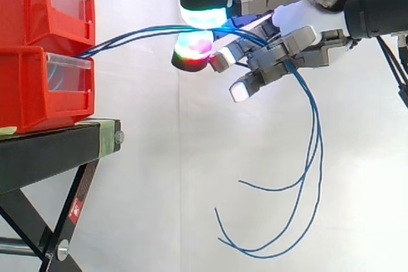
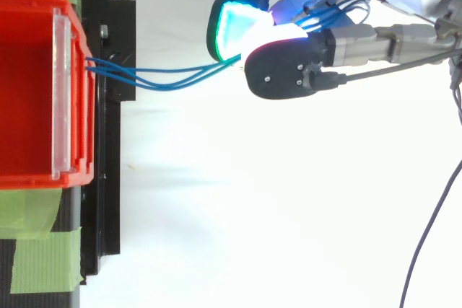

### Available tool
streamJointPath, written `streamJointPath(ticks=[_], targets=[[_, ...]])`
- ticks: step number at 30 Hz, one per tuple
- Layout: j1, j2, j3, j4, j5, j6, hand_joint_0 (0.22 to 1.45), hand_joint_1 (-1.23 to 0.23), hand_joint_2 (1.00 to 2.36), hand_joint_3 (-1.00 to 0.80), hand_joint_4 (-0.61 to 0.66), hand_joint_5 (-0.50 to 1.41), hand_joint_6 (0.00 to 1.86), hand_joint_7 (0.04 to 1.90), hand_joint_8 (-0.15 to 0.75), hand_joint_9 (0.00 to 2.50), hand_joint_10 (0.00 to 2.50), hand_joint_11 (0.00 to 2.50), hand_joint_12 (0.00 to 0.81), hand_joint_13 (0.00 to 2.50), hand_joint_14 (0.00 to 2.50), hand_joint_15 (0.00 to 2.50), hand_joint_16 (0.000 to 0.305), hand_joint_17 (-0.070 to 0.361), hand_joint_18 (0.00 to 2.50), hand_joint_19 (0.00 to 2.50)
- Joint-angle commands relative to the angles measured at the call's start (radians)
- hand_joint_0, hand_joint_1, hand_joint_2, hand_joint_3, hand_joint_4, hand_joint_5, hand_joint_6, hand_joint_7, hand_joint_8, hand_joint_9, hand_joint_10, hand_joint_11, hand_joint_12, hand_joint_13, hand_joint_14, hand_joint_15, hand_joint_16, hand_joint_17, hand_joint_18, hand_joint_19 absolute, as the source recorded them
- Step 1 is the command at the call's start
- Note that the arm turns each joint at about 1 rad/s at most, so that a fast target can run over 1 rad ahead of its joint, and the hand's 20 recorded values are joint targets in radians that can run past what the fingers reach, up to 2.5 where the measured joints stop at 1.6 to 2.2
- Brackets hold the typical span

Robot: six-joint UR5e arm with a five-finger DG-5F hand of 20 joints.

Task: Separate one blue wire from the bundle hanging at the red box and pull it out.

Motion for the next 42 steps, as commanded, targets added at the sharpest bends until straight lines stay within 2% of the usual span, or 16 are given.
streamJointPath(ticks=[1,6,12,16,25,32,38,42], targets=[[0.001,0.0,0.001,-0.004,0.001,0.015,0.6,-0.69,1.01,-0.38,0.2,-0.21,0.79,1.05,0.333,0.95,0.01,1.33,0.295,1.19,2.42,0.59,0.047,0.105,0.75,0.84],[0.003,-0.002,0.0,-0.039,0.0,0.031,0.57,-0.62,1.01,-0.39,0.21,-0.21,0.77,1.08,0.339,0.92,0.02,1.29,0.3,1.19,2.45,0.56,0.049,0.11,0.73,0.84],[0.003,0.0,0.0,-0.047,-0.002,-0.019,0.57,-0.61,1.01,-0.42,0.21,-0.21,0.76,1.1,0.341,0.92,0.02,1.28,0.303,1.19,2.46,0.55,0.049,0.111,0.73,0.84],[0.003,0.0,0.0,-0.048,0.0,-0.024,0.56,-0.61,1.01,-0.42,0.21,-0.22,0.76,1.1,0.343,0.89,0.02,1.26,0.312,1.19,2.47,0.54,0.049,0.111,0.73,0.83],[0.003,0.0,0.0,-0.041,-0.003,-0.022,0.59,-0.61,1.01,-0.37,0.21,-0.21,0.77,1.08,0.345,0.92,0.02,1.26,0.293,1.18,2.47,0.56,0.048,0.109,0.73,0.84],[0.003,0.0,0.0,-0.031,-0.003,-0.022,0.59,-0.58,1.01,-0.41,0.22,-0.21,0.76,1.08,0.345,0.92,0.02,1.27,0.296,1.19,2.46,0.55,0.048,0.109,0.74,0.84],[-0.008,0.0,0.007,0.021,-0.005,-0.035,0.58,-0.58,1.01,-0.41,0.21,-0.21,0.76,1.08,0.345,0.92,0.02,1.26,0.303,1.19,2.47,0.54,0.048,0.109,0.74,0.84],[-0.014,0.0,0.03,0.018,-0.009,-0.065,0.59,-0.59,1.01,-0.39,0.21,-0.21,0.76,1.08,0.346,0.92,0.02,1.26,0.297,1.19,2.46,0.55,0.048,0.109,0.74,0.84]])
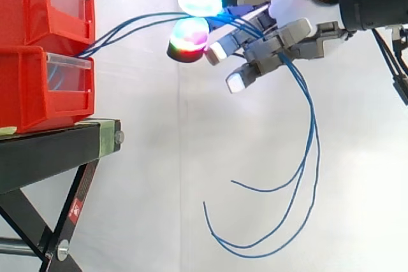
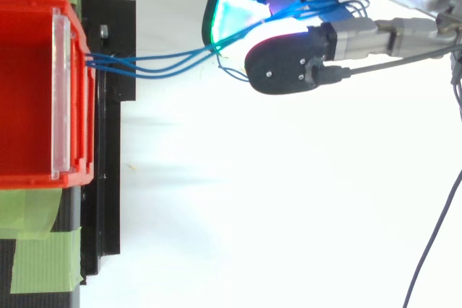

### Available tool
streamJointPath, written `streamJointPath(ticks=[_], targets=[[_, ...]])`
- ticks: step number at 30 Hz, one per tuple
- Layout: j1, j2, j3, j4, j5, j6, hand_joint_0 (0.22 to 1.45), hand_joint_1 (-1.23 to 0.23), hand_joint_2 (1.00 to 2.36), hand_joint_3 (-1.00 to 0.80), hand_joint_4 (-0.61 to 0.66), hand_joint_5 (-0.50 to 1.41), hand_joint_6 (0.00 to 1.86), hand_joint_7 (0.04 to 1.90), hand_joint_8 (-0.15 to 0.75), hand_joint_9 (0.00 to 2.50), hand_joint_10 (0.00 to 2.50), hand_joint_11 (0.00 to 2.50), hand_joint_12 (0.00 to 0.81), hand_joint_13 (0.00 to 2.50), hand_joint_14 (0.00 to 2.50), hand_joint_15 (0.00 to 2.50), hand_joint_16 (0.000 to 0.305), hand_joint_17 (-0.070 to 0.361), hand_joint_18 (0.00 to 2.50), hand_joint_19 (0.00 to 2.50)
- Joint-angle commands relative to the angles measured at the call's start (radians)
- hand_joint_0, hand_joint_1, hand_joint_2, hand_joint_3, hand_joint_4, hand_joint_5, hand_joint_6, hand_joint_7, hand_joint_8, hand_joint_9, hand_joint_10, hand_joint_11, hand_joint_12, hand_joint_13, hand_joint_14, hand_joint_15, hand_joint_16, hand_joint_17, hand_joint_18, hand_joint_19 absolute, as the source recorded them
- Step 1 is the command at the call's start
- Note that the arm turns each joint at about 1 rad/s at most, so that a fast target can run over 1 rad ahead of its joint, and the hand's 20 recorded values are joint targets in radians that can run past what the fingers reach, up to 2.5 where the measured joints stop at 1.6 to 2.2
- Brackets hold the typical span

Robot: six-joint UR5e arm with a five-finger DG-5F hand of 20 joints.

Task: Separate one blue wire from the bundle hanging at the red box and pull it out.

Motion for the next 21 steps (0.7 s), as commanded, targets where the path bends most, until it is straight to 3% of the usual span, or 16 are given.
streamJointPath(ticks=[1,16,21], targets=[[-0.008,0.0,0.018,0.002,-0.002,-0.031,0.59,-0.59,1.01,-0.38,0.21,-0.21,0.76,1.08,0.344,0.92,0.02,1.26,0.296,1.19,2.46,0.56,0.048,0.109,0.74,0.84],[-0.011,0.0,0.02,0.008,-0.004,-0.06,0.67,-0.62,1.03,-0.08,0.2,-0.21,0.77,1.06,0.339,0.97,0.02,1.28,0.29,1.22,2.45,0.57,0.047,0.106,0.77,0.85],[-0.011,0.0,0.027,0.004,-0.004,-0.064,0.71,-0.73,1.03,-0.07,0.2,-0.23,0.78,1.06,0.322,0.9,0.02,1.28,0.288,1.2,2.47,0.57,0.047,0.105,0.75,0.86]])
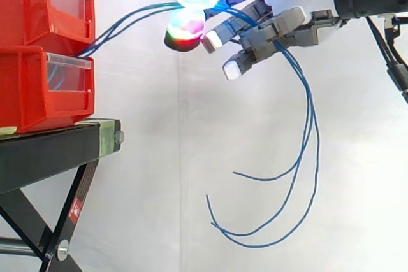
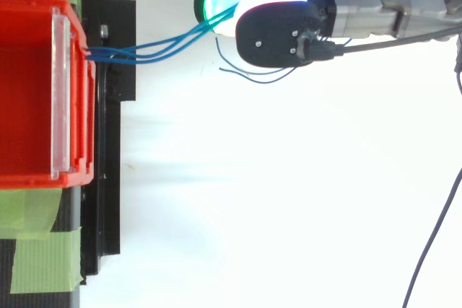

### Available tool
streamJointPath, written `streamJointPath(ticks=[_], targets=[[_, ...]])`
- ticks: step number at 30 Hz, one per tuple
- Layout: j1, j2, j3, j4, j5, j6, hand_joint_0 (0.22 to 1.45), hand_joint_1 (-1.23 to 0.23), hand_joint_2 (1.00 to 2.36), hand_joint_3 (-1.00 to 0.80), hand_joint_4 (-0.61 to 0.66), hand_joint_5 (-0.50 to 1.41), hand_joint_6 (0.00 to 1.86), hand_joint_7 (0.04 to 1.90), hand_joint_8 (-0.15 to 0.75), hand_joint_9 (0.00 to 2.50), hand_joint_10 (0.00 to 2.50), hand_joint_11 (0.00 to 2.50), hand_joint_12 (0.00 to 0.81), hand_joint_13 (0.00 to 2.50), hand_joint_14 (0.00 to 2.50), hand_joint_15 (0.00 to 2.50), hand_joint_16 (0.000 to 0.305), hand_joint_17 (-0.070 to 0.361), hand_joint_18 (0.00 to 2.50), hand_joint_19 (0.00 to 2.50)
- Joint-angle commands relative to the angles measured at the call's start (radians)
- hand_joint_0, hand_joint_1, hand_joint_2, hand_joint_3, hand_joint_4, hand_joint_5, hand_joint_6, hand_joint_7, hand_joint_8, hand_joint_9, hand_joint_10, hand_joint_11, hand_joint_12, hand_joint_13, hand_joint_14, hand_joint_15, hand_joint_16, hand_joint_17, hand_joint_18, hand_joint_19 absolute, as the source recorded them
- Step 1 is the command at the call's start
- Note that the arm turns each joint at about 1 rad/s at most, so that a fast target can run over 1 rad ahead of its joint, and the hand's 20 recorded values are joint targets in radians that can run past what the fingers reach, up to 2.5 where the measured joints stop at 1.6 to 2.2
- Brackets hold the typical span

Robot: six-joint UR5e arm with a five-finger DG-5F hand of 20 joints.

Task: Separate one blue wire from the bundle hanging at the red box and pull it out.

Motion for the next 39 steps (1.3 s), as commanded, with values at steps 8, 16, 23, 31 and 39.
streamJointPath(ticks=[8,16,23,31,39], targets=[[0.0,0.0,0.003,-0.002,-0.001,-0.008,0.66,-0.78,1.01,-0.44,0.22,-0.25,0.79,1.03,0.33,0.85,0.02,1.28,0.301,1.18,2.5,0.5,0.046,0.104,0.85,0.86],[0.0,0.0,0.003,-0.014,0.0,-0.002,0.58,-0.52,1.0,-0.49,0.23,-0.24,0.79,1.04,0.355,0.95,0.02,1.27,0.307,1.22,2.5,0.48,0.049,0.109,0.87,0.86],[0.0,0.0,0.001,-0.013,-0.001,-0.007,0.58,-0.46,1.0,-0.48,0.22,-0.23,0.79,1.04,0.357,0.99,0.01,1.28,0.301,1.22,2.5,0.49,0.049,0.111,0.88,0.86],[0.0,0.0,0.003,-0.016,0.0,-0.001,0.63,-0.6,1.01,-0.4,0.22,-0.24,0.81,1.02,0.356,0.99,0.01,1.28,0.291,1.22,2.5,0.49,0.049,0.109,0.87,0.86],[0.001,0.0,0.003,-0.01,0.0,-0.002,0.72,-0.74,1.03,-0.21,0.22,-0.25,0.83,1.0,0.342,0.97,0.01,1.3,0.293,1.23,2.5,0.51,0.046,0.104,0.87,0.85]])
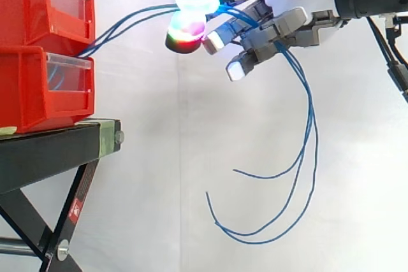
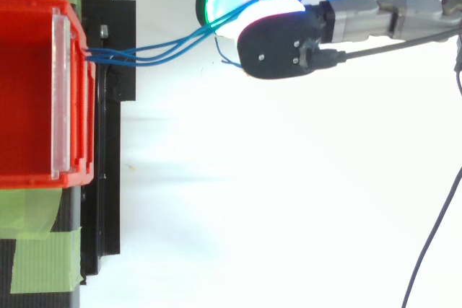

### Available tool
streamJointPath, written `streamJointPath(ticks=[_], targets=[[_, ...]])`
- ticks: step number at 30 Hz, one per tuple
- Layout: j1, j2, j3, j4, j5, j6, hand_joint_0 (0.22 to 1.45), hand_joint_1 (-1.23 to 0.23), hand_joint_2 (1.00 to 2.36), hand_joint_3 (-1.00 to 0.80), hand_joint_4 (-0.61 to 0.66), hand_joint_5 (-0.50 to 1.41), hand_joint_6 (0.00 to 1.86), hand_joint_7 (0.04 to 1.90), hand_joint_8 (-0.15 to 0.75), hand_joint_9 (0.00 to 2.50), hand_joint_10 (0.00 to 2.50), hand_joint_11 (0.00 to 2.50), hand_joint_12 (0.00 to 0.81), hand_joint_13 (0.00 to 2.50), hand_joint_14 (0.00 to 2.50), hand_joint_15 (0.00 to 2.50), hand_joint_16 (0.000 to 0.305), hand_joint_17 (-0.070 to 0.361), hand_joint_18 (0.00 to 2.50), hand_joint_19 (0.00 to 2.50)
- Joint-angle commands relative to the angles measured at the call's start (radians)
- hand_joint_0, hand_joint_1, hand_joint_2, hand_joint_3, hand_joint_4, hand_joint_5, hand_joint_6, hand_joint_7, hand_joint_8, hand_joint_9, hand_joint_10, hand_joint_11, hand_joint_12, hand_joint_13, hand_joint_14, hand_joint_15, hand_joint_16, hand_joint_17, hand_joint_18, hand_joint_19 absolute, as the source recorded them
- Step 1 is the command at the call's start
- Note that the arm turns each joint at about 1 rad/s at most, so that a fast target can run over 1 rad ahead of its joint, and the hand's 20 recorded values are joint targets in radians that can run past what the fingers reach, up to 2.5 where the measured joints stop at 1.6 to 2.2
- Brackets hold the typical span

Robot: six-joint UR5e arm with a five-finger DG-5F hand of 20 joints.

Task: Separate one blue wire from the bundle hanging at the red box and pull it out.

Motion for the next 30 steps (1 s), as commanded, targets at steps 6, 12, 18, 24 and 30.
streamJointPath(ticks=[6,12,18,24,30], targets=[[-0.002,0.002,0.0,0.0,0.0,0.005,0.69,-0.83,1.03,-0.16,0.23,-0.26,0.84,1.03,0.33,0.87,0.01,1.33,0.313,1.19,2.5,0.53,0.048,0.107,0.83,0.85],[-0.002,0.002,0.0,0.0,0.0,0.003,0.59,-0.77,1.0,-0.5,0.24,-0.27,0.83,1.02,0.343,0.88,0.01,1.31,0.316,1.19,2.5,0.48,0.049,0.11,0.82,0.86],[-0.002,0.0,0.0,-0.008,0.0,0.003,0.55,-0.65,1.0,-0.5,0.25,-0.26,0.82,1.01,0.364,0.92,0.02,1.28,0.325,1.2,2.5,0.47,0.051,0.115,0.83,0.85],[-0.002,0.002,0.0,-0.005,0.0,0.0,0.6,-0.51,1.01,-0.44,0.24,-0.24,0.82,1.02,0.359,1.01,0.01,1.28,0.298,1.22,2.5,0.49,0.049,0.11,0.86,0.87],[-0.002,0.0,0.0,-0.005,0.001,-0.004,0.64,-0.53,1.02,-0.3,0.22,-0.24,0.83,1.01,0.354,1.04,0.01,1.3,0.299,1.23,2.5,0.5,0.049,0.109,0.88,0.86]])
